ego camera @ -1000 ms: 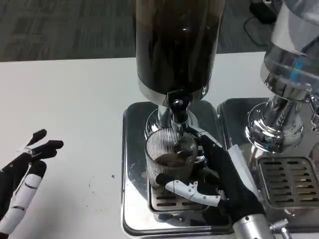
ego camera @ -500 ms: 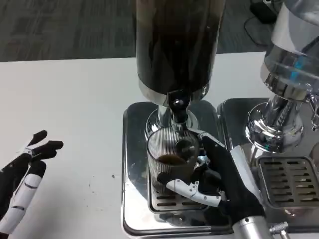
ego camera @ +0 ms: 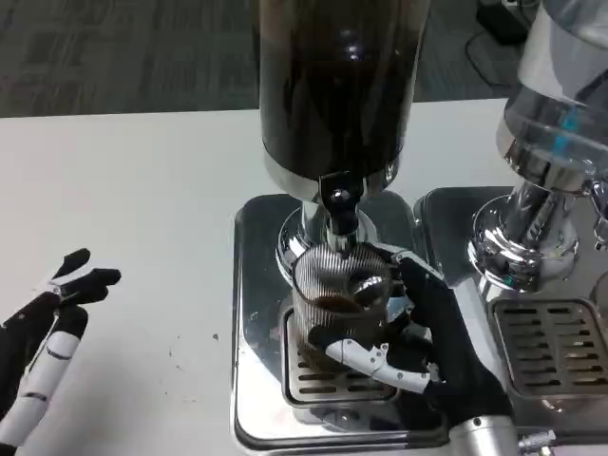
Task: Grasp the cup under the faucet to collect the drink, then remove the cup.
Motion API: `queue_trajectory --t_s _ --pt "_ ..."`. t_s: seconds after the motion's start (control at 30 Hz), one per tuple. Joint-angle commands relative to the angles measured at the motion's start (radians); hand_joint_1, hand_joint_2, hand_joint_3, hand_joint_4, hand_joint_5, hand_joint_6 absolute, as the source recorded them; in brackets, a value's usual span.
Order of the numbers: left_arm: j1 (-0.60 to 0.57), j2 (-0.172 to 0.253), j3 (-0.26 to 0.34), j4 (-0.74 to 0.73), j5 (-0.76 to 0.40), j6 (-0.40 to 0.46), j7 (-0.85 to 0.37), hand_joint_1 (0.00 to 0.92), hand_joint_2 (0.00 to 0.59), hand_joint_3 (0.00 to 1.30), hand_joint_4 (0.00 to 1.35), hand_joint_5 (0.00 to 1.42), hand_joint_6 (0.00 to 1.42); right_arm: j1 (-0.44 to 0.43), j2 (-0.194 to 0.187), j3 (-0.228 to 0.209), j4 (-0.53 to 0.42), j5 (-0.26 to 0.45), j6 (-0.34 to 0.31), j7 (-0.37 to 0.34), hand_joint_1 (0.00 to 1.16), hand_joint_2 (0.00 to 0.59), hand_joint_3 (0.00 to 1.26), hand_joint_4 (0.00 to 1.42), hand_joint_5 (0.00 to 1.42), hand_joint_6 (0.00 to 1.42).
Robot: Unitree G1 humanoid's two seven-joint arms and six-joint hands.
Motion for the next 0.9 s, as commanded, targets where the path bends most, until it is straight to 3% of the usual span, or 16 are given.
queue_trajectory --t_s 0.03,0.53,0.7,0.9 --pt "-0.005 0.011 -0.005 0.009 -0.012 0.006 -0.004 0.0 0.26 0.37 0.09 0.26 0.06 0.008 0.013 -0.008 -0.016 -0.007 -0.041 -0.042 0.93 0.153 0.45 0.51 0.78 1.08" --pt "-0.045 0.026 -0.026 0.039 -0.004 0.014 -0.023 0.0 0.246 0.35 0.06 0.24 0.06 0.033 0.011 -0.029 -0.041 -0.023 -0.071 -0.099 0.93 0.153 0.48 0.56 0.84 1.17" --pt "-0.071 0.066 -0.062 0.048 0.031 0.062 -0.043 0.0 0.21 0.19 0.0 0.1 0.0 0.052 0.009 -0.035 -0.068 -0.043 -0.071 -0.114 0.92 0.152 0.5 0.58 0.86 1.2" --pt "-0.105 0.105 -0.095 0.067 0.065 0.062 -0.057 0.0 0.207 0.13 0.0 0.03 0.0 0.112 -0.005 -0.037 -0.137 -0.044 -0.083 -0.107 0.9 0.149 0.52 0.59 0.87 1.22"
